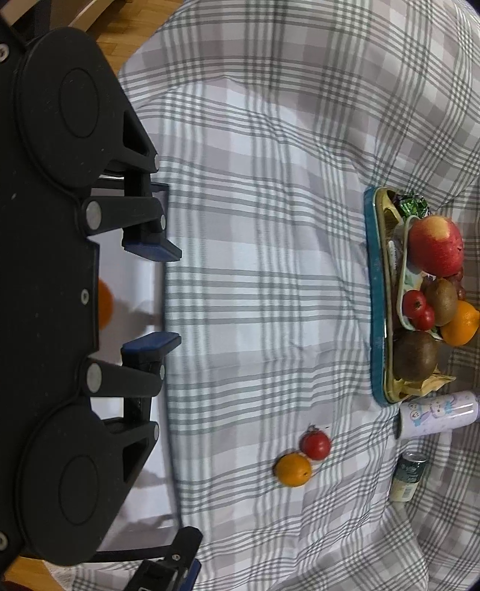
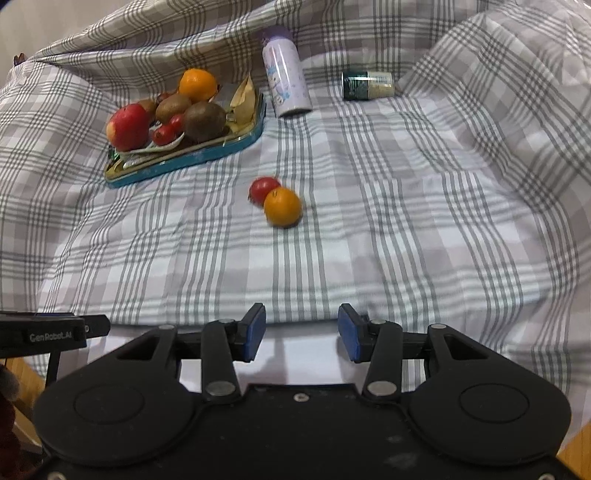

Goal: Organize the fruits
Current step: 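Move both tools back toward the last tomato and orange, then grasp the red tomato with the left tool while the right tool grasps the small orange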

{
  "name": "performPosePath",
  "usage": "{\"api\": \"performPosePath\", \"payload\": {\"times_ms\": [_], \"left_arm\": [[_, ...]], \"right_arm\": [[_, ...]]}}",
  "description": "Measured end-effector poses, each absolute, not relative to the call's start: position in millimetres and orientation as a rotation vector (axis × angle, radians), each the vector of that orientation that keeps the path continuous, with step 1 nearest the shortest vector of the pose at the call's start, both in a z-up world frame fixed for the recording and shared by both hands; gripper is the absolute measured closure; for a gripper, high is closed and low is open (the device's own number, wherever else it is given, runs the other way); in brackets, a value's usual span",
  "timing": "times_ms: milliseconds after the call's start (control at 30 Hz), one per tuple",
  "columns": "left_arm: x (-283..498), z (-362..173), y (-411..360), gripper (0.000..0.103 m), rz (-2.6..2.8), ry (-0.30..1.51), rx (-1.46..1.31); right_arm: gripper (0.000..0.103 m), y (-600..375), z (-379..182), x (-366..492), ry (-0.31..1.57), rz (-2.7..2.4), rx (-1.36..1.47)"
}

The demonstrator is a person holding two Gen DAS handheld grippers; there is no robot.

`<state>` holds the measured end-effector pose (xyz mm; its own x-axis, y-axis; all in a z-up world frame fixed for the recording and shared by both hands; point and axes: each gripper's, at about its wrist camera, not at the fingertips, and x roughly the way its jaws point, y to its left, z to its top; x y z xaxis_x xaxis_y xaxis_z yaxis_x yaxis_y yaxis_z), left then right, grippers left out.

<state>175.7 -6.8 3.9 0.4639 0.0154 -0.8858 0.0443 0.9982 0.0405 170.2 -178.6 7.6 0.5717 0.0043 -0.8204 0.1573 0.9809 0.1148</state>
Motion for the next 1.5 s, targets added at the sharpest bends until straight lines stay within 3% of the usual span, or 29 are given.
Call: {"api": "performPosePath", "payload": {"times_ms": [1000,1133,1500], "left_arm": [[259,-22,-4,0.052,0.033,1.154,0.157],[266,-22,-15,0.052,0.003,1.169,0.172],[288,-10,-83,0.052,-0.177,1.124,0.221]], "right_arm": [[0.052,-169,-56,307,0.988,-0.081,0.125],[0.063,-174,-57,308,0.961,-0.069,0.101],[0.063,-224,-45,277,0.935,-0.151,0.160]]}}
